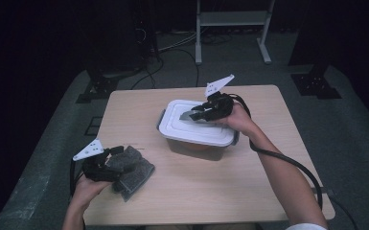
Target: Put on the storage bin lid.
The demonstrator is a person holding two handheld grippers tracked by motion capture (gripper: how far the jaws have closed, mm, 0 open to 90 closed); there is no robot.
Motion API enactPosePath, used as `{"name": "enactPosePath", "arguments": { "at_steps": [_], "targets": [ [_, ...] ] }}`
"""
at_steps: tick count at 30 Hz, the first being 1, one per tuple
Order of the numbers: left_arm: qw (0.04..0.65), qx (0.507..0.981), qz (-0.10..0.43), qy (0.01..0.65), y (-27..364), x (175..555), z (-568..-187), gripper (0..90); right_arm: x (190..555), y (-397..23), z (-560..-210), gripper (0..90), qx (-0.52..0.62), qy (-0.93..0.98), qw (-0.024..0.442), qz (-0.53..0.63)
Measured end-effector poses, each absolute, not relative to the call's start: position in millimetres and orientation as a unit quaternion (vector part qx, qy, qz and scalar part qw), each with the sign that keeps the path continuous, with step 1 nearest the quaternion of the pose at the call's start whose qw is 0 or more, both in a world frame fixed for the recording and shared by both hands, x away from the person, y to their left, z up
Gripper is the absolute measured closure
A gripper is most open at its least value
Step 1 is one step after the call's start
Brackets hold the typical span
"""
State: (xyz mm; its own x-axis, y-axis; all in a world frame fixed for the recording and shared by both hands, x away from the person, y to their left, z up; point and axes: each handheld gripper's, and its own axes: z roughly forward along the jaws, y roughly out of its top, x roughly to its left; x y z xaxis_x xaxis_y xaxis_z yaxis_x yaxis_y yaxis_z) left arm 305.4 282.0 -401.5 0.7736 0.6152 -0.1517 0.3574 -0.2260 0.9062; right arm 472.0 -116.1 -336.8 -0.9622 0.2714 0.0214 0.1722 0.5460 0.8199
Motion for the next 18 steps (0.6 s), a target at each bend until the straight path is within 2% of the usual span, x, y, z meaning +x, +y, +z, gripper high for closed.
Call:
{"name": "enactPosePath", "arguments": {
  "at_steps": [9,18],
  "targets": [
    [0.539,0.771,0.120,0.316,283.3,305.3,-401.4,8.0,471.6,-117.1,-337.6,64.3,0.128,0.877,0.050,0.460],
    [0.537,0.772,0.120,0.317,283.2,305.2,-401.5,8.0,469.6,-120.5,-332.4,57.2,0.131,0.872,0.047,0.469]
  ]
}}
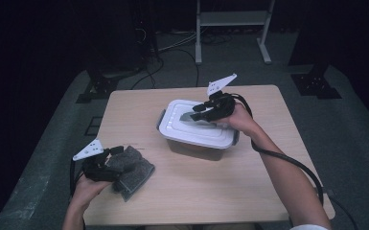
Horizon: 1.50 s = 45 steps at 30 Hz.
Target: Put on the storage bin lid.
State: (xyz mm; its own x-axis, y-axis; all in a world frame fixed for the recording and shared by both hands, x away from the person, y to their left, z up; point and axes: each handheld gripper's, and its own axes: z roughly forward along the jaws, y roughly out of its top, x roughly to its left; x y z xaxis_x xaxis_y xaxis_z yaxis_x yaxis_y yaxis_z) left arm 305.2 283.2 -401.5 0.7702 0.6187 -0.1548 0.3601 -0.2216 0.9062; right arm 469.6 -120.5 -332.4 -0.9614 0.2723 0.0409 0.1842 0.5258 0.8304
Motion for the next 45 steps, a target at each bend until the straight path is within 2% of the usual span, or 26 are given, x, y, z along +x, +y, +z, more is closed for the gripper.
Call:
{"name": "enactPosePath", "arguments": {
  "at_steps": [14,45],
  "targets": [
    [0.537,0.771,0.125,0.320,286.1,301.9,-400.8,7.9,460.6,-136.3,-323.4,51.0,0.138,0.865,0.050,0.481],
    [0.531,0.775,0.125,0.320,286.1,302.2,-402.4,7.9,428.1,-199.0,-313.8,45.7,0.165,0.845,0.056,0.505]
  ]
}}
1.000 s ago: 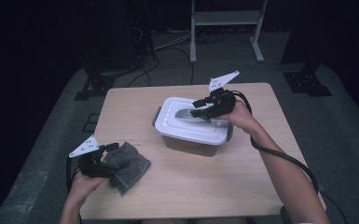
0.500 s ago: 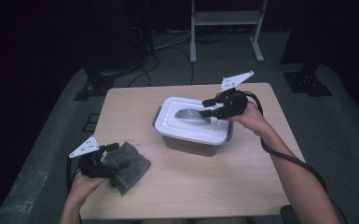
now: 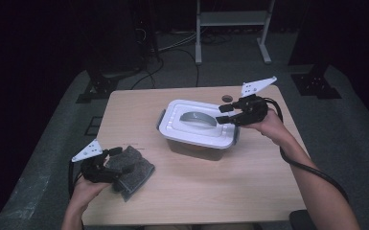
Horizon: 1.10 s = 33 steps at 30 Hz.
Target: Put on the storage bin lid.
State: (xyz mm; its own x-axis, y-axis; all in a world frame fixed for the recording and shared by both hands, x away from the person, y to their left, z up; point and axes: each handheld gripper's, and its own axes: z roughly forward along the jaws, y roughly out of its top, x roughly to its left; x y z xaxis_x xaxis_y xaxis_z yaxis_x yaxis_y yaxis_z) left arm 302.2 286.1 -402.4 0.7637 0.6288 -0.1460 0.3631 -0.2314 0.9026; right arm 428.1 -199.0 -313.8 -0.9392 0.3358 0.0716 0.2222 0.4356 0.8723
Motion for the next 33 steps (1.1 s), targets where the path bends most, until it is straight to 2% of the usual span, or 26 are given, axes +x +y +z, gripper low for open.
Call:
{"name": "enactPosePath", "arguments": {
  "at_steps": [33],
  "targets": [
    [0.529,0.774,0.125,0.323,286.7,302.1,-403.4,7.9,402.6,-245.9,-319.4,39.2,0.196,0.838,0.071,0.504]
  ]
}}
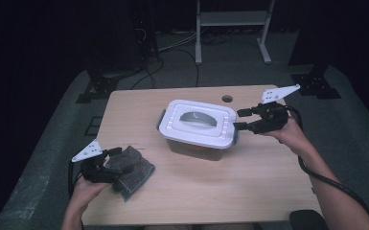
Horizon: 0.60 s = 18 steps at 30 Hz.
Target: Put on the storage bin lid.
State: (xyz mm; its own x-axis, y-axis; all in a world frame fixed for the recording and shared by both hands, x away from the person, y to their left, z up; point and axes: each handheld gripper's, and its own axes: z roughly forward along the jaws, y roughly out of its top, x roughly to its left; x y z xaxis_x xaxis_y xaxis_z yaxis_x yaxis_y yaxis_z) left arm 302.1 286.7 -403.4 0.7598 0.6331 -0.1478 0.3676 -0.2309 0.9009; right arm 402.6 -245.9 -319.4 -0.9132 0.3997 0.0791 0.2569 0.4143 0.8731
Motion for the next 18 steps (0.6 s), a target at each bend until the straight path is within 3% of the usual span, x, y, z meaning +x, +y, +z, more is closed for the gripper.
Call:
{"name": "enactPosePath", "arguments": {
  "at_steps": [18],
  "targets": [
    [0.530,0.775,0.123,0.323,283.8,302.1,-403.7,7.9,384.6,-273.4,-344.6,36.5,0.222,0.831,0.067,0.505]
  ]
}}
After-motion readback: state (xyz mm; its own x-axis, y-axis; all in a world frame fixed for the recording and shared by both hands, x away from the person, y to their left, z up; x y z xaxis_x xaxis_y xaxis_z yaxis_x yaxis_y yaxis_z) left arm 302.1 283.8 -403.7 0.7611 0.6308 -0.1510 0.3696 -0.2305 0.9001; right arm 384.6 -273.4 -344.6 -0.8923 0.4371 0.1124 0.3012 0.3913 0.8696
